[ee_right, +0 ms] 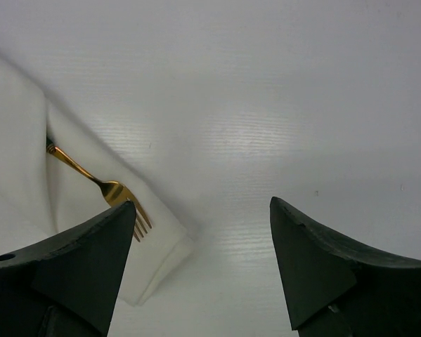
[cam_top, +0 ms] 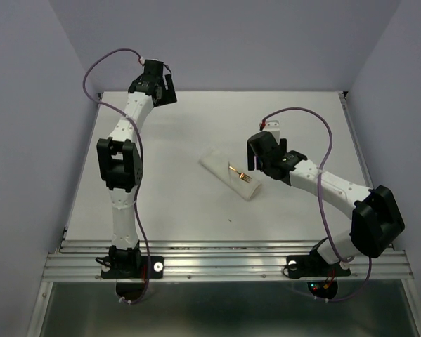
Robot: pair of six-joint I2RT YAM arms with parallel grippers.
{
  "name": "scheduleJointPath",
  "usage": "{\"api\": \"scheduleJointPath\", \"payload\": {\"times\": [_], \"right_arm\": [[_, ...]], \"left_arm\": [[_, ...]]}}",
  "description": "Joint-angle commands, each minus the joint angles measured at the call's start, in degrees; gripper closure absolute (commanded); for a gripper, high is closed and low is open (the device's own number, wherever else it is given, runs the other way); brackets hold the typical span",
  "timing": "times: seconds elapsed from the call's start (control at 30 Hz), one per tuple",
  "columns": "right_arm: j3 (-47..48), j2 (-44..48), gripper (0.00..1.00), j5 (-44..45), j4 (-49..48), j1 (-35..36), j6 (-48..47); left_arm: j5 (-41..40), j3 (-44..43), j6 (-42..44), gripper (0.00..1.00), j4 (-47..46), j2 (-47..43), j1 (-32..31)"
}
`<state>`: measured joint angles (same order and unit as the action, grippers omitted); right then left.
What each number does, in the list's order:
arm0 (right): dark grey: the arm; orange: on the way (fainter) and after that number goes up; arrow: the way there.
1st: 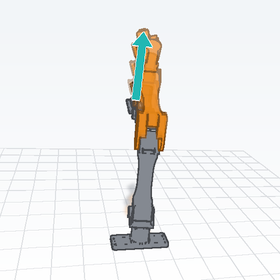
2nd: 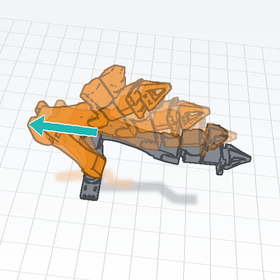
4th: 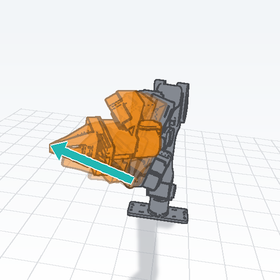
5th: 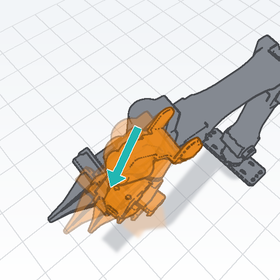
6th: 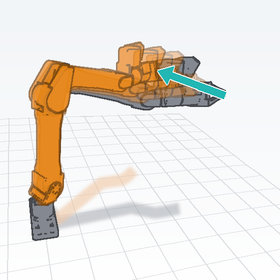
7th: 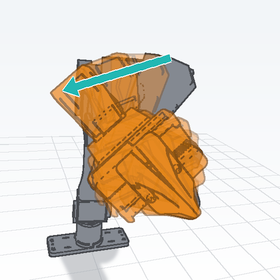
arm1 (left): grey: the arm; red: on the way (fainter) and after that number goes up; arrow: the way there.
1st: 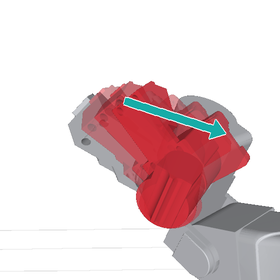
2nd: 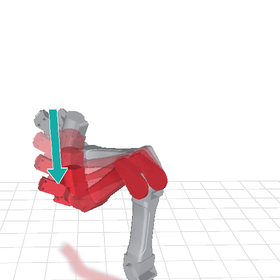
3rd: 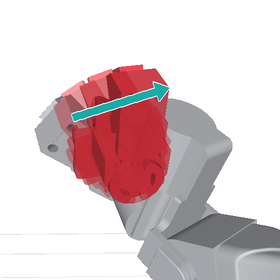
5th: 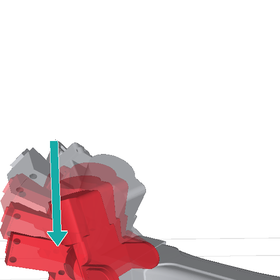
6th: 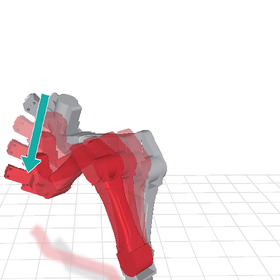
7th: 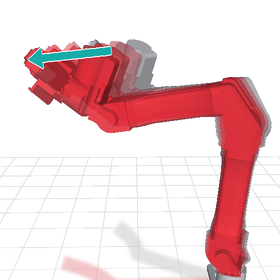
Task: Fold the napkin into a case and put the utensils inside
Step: Stuff the fork into the folded napkin, then move the knife to the corner of the board.
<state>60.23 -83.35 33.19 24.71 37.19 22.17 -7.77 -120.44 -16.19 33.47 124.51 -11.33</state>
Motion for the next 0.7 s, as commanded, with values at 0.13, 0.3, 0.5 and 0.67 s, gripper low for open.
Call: {"api": "scheduleJointPath", "payload": {"times": [0.13, 0.3, 0.5, 0.67], "right_arm": [[0.86, -0.06, 0.18, -6.46, -3.44, -0.1, 1.38], [0.77, -0.23, 0.18, -9.89, -3.53, -0.1, 2.52], [0.33, -0.5, 0.17, -10.87, -3.18, -0.1, 3.05], [0.07, -0.93, 0.17, -10.34, -2.21, -0.1, 3.84]], "left_arm": [[-3.22, -15.26, 10.99, 0.1, -1.9, 11.54, 5.35], [4.23, -13.15, 11.26, 0.11, -12.27, 13.65, 10.09], [9.62, -14.29, 12.75, 0.12, -17.47, 16.82, 13.0], [8.56, -13.94, 13.29, 0.12, -24.23, 18.66, 14.58]]}}
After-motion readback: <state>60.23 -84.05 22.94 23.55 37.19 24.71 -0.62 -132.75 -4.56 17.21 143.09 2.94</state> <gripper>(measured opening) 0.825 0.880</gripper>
